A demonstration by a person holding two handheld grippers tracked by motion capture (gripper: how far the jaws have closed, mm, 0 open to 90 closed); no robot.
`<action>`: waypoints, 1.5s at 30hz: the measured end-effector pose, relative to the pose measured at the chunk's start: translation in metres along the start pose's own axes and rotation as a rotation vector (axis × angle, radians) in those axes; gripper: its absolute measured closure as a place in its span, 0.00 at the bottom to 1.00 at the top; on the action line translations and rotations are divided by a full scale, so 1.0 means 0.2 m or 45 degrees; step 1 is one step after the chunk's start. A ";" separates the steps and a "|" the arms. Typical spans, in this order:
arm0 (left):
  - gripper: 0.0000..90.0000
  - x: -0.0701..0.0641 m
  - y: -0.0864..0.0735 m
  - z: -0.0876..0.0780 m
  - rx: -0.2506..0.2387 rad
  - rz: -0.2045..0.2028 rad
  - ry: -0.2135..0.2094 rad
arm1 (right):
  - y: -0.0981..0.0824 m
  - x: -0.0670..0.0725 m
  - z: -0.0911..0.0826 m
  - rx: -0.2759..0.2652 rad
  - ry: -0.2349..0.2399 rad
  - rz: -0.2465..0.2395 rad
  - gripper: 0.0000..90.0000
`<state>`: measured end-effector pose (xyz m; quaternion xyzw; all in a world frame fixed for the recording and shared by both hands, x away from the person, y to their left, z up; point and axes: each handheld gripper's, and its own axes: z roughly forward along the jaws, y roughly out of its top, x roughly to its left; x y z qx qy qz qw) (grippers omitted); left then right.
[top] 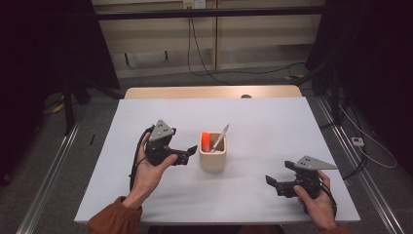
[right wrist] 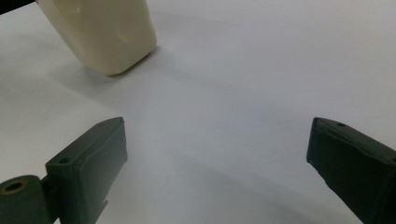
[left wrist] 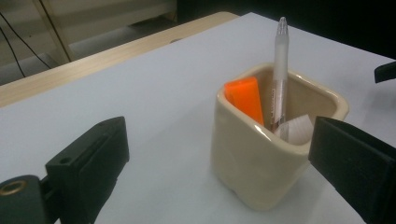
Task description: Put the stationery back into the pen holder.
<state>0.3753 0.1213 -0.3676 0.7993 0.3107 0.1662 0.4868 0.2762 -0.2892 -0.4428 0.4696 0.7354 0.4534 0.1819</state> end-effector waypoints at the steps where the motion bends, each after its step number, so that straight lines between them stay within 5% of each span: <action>1: 0.06 0.00 -0.01 -0.01 -0.005 -0.007 0.003 | 0.00 0.00 0.00 -0.001 -0.002 0.000 0.06; 7: 0.06 0.02 -0.03 -0.05 0.028 0.012 0.025 | 0.00 0.00 0.00 -0.002 -0.004 -0.001 0.06; 33: 0.05 0.00 -0.13 -0.26 -0.009 0.003 0.065 | 0.00 0.00 0.00 0.003 -0.016 -0.013 0.06; 45: 0.05 0.03 -0.22 -0.32 0.018 -0.051 0.073 | 0.00 0.01 0.00 0.011 -0.014 -0.015 0.06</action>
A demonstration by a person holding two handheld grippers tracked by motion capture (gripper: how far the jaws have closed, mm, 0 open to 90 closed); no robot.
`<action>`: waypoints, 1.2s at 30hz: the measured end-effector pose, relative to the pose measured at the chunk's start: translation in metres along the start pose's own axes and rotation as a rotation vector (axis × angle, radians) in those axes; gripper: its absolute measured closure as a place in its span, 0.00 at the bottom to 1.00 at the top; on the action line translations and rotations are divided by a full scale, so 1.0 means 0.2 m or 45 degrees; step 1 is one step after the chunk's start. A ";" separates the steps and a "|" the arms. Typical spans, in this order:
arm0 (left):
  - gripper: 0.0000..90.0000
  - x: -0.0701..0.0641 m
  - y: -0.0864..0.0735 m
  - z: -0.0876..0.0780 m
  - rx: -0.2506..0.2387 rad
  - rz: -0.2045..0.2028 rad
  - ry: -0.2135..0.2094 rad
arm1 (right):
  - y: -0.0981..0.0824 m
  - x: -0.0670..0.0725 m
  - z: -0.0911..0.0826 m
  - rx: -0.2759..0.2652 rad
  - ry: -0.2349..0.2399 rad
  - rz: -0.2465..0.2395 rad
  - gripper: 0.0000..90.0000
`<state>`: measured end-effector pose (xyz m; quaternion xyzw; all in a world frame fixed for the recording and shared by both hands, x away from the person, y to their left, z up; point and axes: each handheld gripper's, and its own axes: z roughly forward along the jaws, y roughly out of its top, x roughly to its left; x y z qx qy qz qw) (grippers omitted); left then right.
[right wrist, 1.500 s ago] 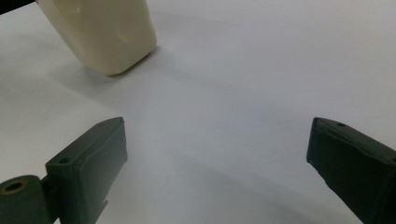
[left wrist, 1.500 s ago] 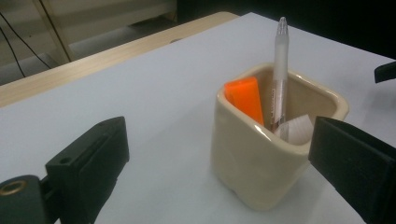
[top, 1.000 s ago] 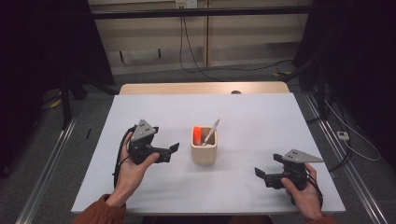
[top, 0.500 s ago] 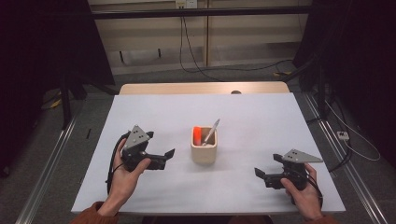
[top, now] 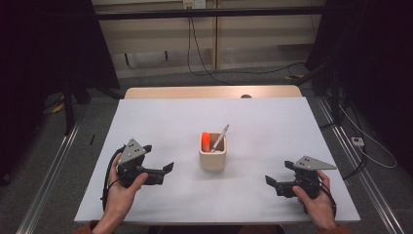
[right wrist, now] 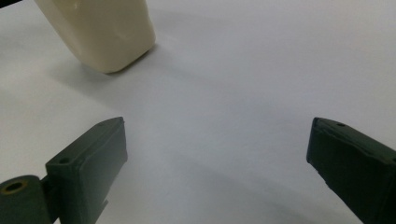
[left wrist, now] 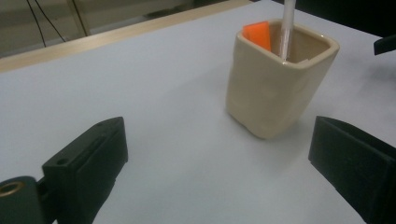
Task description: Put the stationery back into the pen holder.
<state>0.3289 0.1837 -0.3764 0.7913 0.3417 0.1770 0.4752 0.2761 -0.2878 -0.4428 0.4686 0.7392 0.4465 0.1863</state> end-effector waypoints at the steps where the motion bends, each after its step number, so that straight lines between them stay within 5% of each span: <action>1: 0.05 0.00 -0.01 0.00 -0.002 -0.002 0.006 | 0.00 0.00 0.00 0.000 -0.001 0.000 0.06; 16: 0.05 -0.01 -0.12 -0.06 0.000 0.027 0.055 | 0.00 0.00 0.00 0.005 0.001 0.001 0.06; 26: 0.05 -0.03 -0.19 -0.04 0.024 0.000 0.074 | 0.00 0.00 0.01 0.006 0.002 -0.002 0.06; 36: 0.05 -0.03 -0.23 -0.05 -0.024 -0.030 0.093 | 0.00 0.00 0.00 0.001 0.007 -0.010 0.06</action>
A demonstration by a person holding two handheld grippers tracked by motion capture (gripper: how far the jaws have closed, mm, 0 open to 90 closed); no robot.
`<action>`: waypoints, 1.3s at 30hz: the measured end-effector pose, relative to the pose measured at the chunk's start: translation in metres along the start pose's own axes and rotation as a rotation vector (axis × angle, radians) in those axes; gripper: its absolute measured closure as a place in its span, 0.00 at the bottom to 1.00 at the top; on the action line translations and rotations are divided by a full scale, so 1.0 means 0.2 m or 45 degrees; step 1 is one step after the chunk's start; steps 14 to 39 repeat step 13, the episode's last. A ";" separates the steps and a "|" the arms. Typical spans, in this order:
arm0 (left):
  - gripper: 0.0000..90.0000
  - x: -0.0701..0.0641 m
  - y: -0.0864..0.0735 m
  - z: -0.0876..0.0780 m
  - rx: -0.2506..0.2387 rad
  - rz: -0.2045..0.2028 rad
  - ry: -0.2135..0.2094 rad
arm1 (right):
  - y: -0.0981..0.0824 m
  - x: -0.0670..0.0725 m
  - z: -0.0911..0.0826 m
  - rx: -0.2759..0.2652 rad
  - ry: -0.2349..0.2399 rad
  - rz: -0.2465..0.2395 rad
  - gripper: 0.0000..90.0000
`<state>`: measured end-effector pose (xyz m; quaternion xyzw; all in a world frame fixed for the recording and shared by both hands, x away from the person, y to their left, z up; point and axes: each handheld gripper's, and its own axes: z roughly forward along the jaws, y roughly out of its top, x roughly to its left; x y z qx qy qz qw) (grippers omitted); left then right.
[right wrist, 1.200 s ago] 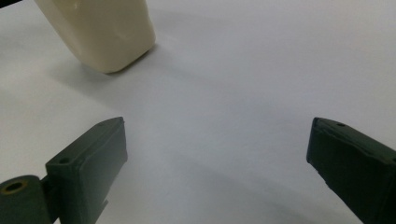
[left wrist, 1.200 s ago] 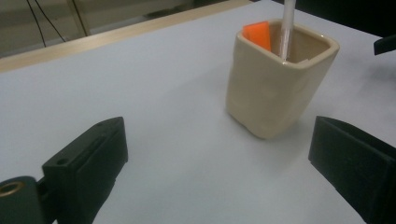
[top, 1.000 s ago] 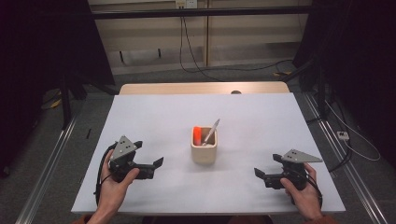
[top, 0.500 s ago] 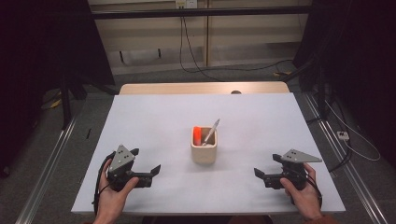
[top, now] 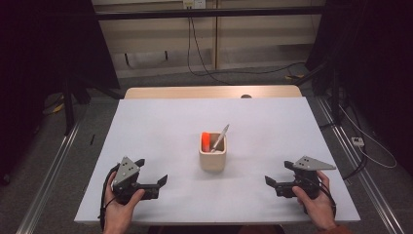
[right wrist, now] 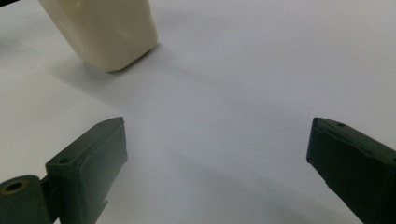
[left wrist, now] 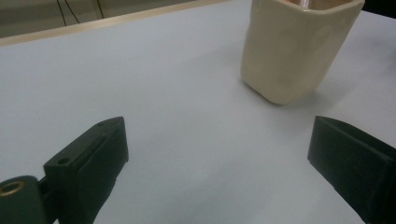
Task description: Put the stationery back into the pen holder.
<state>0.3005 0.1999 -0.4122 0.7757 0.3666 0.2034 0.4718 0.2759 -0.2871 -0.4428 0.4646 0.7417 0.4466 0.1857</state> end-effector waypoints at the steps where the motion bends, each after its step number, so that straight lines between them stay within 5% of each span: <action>1: 0.05 0.00 -0.01 0.00 0.001 0.003 0.006 | 0.00 0.00 0.00 -0.001 0.000 -0.001 0.06; 39: 0.05 -0.01 -0.01 0.02 0.013 0.003 -0.028 | 0.00 0.00 0.00 0.001 -0.002 0.001 0.06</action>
